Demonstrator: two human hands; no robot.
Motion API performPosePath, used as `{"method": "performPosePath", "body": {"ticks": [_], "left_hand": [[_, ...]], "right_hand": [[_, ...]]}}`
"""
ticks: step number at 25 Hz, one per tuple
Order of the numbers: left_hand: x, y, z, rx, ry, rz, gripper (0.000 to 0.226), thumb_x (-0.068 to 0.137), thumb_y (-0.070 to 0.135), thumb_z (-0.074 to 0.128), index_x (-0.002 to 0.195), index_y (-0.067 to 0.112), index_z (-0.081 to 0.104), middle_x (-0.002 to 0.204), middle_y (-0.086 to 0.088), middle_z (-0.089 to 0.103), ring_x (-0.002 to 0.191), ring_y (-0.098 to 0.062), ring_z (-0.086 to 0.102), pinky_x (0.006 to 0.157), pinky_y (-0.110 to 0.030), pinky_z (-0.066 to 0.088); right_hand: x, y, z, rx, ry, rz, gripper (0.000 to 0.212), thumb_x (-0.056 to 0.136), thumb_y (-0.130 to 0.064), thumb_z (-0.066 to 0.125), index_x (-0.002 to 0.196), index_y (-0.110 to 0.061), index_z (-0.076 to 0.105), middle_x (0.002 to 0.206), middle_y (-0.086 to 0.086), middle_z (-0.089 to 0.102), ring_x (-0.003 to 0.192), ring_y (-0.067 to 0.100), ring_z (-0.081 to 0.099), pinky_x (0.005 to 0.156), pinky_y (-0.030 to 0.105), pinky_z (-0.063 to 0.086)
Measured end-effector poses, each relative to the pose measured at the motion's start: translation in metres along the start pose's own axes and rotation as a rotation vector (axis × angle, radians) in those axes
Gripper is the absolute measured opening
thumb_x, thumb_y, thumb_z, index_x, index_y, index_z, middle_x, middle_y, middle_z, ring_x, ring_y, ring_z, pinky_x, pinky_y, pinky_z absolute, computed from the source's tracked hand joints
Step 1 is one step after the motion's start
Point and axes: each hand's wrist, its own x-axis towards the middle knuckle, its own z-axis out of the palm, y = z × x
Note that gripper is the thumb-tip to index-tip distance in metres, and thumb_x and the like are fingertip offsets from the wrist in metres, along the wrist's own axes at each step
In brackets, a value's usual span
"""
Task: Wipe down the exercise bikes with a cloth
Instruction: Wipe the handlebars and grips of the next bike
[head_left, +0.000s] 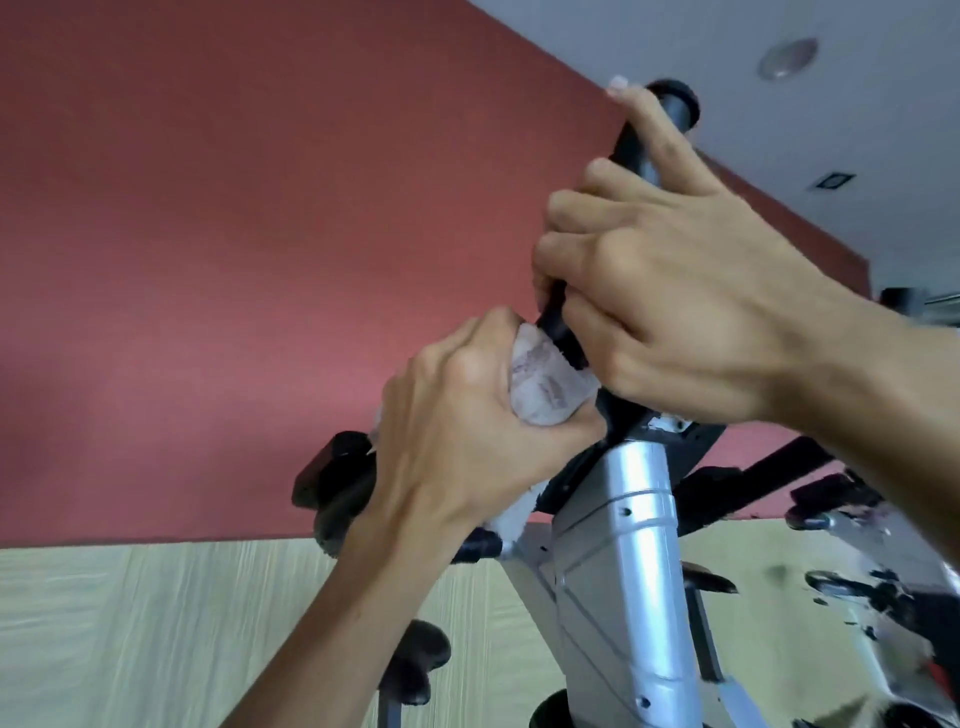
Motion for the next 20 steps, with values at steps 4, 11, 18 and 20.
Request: {"method": "performPosePath", "body": {"ticks": [4,11,18,20], "left_hand": [[0.0,-0.001,0.0,0.049,0.039,0.036,0.048,0.062,0.063,0.069,0.068,0.027,0.038,0.06,0.006,0.051,0.056,-0.025,0.051,0.052,-0.036,0.045],[-0.003,-0.004,0.006,0.138,0.124,0.071,0.051,0.068,0.072,0.063,0.08,0.023,0.056,0.087,-0.008,0.065,0.083,-0.039,0.062,0.067,-0.038,0.045],[0.008,0.021,0.014,0.236,0.164,0.17,0.057,0.089,0.069,0.056,0.106,0.014,0.057,0.109,-0.015,0.067,0.105,-0.041,0.064,0.071,-0.038,0.033],[0.002,0.014,0.01,0.245,0.182,0.192,0.061,0.091,0.067,0.054,0.116,0.012,0.057,0.112,-0.013,0.068,0.107,-0.04,0.065,0.071,-0.038,0.033]], "right_hand": [[-0.008,-0.011,0.008,0.115,0.04,0.092,0.038,0.084,-0.015,0.029,0.09,-0.012,0.066,0.091,0.001,0.059,0.104,0.023,0.054,0.124,0.041,-0.015],[-0.059,-0.024,0.016,0.186,0.08,0.253,0.088,0.079,0.019,0.03,0.159,-0.016,0.029,0.168,-0.005,0.02,0.155,0.008,0.009,0.125,0.042,-0.011],[-0.057,-0.035,0.021,0.414,0.216,0.409,0.087,0.078,0.021,0.027,0.157,-0.014,0.035,0.165,-0.01,0.024,0.151,0.001,0.015,0.105,-0.005,0.009],[-0.053,-0.041,0.025,0.432,0.252,0.443,0.086,0.078,0.02,0.028,0.156,-0.014,0.036,0.165,-0.01,0.026,0.152,0.002,0.017,0.113,0.003,0.011]]}}
